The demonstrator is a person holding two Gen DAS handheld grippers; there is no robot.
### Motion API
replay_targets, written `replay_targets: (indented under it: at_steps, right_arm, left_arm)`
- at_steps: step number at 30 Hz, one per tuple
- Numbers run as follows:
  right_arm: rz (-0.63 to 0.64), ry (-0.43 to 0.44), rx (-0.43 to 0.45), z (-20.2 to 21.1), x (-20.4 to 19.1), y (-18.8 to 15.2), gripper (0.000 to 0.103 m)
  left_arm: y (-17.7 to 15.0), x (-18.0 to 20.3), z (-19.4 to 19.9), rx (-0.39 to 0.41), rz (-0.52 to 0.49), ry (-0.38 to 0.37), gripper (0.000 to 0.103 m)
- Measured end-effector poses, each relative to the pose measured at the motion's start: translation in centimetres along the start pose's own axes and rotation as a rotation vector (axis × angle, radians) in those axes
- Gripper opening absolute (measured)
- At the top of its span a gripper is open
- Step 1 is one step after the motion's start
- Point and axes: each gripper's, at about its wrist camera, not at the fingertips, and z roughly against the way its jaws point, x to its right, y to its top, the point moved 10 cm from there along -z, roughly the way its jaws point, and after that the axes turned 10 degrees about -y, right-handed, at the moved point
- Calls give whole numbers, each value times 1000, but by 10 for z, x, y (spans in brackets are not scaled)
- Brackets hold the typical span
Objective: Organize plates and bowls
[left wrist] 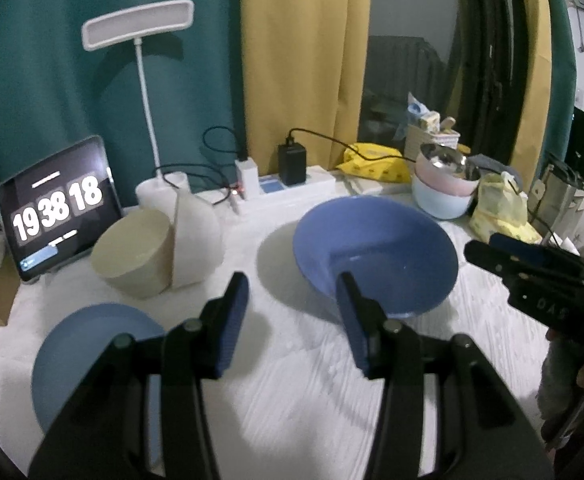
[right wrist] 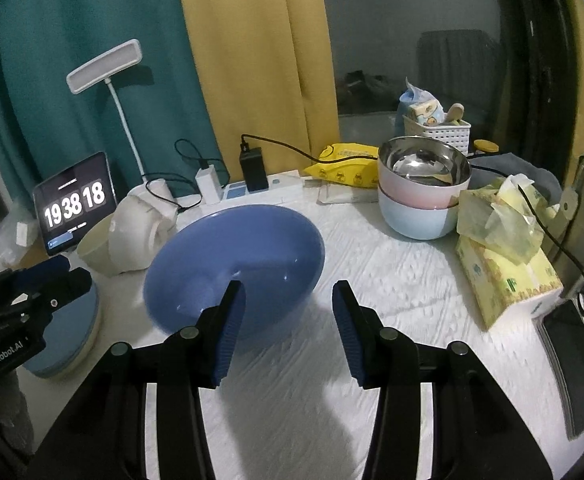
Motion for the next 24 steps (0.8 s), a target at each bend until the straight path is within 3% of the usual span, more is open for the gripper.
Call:
replay_targets:
  at_steps: [13,24]
  right_arm:
    - [14,28,3,-43,8,4,48]
    - [-5,46,-50,-62,7,-7,48]
  left_arm:
    - [3,-5,-47,-26,36,-20,47]
    - [-8,-4,-74,-88,50,-27,47]
